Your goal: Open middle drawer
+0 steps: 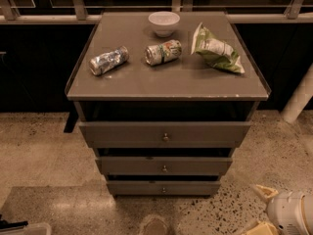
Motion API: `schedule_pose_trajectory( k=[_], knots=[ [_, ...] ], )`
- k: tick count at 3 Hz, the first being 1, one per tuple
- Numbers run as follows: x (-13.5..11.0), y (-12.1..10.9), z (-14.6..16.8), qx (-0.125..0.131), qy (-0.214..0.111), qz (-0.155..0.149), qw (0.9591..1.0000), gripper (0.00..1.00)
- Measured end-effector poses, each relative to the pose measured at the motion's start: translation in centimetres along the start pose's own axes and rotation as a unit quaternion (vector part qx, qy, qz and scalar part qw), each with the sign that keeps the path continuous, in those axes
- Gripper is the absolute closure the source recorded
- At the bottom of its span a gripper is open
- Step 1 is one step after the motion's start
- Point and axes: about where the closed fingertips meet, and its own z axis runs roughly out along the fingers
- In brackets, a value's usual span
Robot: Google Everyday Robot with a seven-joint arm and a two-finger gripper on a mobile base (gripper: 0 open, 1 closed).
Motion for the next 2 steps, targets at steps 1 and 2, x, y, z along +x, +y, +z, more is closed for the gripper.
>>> schedule_pose_trajectory(
  k=[1,2],
  knots=[
    [0.5,-0.1,0.4,-0.019,-0.023,-0.032,0.9990,0.00],
    [0.8,-1.4,2.9,-0.099,-0.041,-0.110,0.9882,0.00]
  ],
)
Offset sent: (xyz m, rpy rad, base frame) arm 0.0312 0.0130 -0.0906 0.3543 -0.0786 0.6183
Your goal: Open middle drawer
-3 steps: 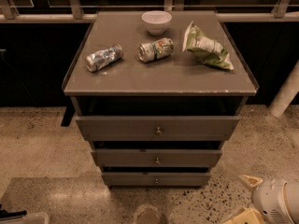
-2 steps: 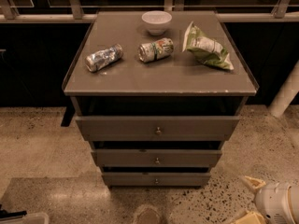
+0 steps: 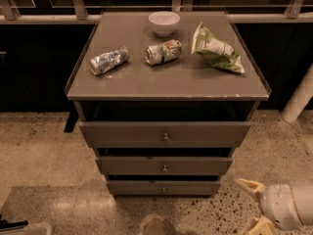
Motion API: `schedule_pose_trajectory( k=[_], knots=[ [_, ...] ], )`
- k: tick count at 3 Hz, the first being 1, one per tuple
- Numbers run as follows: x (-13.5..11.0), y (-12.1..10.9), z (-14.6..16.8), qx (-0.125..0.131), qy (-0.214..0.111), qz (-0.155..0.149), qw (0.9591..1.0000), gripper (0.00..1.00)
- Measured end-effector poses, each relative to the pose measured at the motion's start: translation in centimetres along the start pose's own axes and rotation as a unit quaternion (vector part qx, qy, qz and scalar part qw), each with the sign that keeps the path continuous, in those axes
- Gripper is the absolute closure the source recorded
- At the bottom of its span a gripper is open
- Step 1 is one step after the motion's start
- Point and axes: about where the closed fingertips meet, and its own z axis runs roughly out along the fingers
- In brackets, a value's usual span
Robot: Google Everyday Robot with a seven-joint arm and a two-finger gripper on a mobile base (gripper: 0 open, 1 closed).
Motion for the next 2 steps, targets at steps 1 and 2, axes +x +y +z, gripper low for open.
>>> schedule_pose_trajectory(
  k=[1,2],
  knots=[
    [1.5,-2.7,3.4,-0.080,-0.030,-0.029,0.9959,0.00],
    [2.9,-3.1,5.3,-0.105,-0.047,-0.014,0.9932,0.00]
  ],
)
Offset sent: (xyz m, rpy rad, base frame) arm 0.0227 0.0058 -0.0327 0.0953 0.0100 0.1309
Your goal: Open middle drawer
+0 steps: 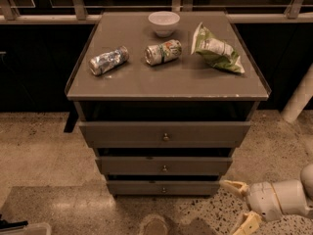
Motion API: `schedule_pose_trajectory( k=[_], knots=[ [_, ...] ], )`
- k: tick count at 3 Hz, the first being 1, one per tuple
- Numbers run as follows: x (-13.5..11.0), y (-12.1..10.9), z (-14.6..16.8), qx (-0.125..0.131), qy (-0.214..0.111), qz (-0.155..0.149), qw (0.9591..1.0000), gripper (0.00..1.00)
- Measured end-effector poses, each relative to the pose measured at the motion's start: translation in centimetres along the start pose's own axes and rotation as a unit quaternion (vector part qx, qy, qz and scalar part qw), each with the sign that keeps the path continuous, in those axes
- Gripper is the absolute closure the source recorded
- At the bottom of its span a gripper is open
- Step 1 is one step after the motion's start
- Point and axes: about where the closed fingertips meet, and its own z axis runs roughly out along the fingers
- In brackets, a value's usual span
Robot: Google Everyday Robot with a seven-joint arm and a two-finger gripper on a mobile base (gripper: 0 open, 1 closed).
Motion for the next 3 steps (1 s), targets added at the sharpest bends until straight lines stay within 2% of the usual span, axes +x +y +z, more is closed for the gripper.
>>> schedule_pose_trajectory(
  k=[1,2,3],
  knots=[
    [0.0,0.0,0.0,0.000,0.000,0.000,1.0000,0.00],
    [1.6,-1.0,1.4,0.008,-0.013,0.002,0.9999,0.00],
    [3.7,-3.4,2.7,0.019,-0.046,0.004,0.9988,0.00]
  ],
)
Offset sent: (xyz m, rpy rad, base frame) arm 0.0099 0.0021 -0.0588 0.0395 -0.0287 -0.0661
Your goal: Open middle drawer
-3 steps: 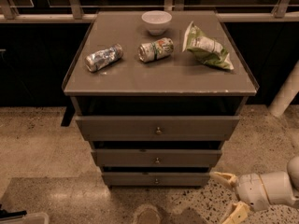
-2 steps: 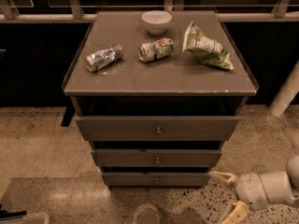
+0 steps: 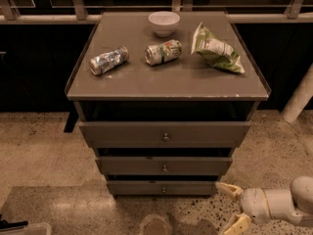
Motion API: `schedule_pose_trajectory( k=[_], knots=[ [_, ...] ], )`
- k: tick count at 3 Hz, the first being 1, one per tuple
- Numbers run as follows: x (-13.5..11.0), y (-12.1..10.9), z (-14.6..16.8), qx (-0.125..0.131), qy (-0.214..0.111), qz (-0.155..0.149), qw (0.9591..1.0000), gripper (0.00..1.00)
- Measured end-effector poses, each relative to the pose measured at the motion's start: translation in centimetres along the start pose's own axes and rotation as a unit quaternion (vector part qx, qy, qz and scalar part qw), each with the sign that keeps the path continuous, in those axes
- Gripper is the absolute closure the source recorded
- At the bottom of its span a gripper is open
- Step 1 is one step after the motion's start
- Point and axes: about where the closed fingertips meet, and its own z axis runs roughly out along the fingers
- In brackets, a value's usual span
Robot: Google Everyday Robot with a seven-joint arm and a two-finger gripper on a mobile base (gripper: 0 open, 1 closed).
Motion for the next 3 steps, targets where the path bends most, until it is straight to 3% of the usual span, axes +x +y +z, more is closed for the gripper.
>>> schedule_pose_trajectory(
  k=[1,2,3],
  knots=[
    [1.57,-2.34,0.24,0.019,-0.028,0.005,0.9994,0.00],
    [1.71,-2.46,0.39,0.018,-0.030,0.006,0.9994,0.00],
    [1.71,-2.46,0.39,0.018,-0.030,0.006,0.9994,0.19]
  ],
)
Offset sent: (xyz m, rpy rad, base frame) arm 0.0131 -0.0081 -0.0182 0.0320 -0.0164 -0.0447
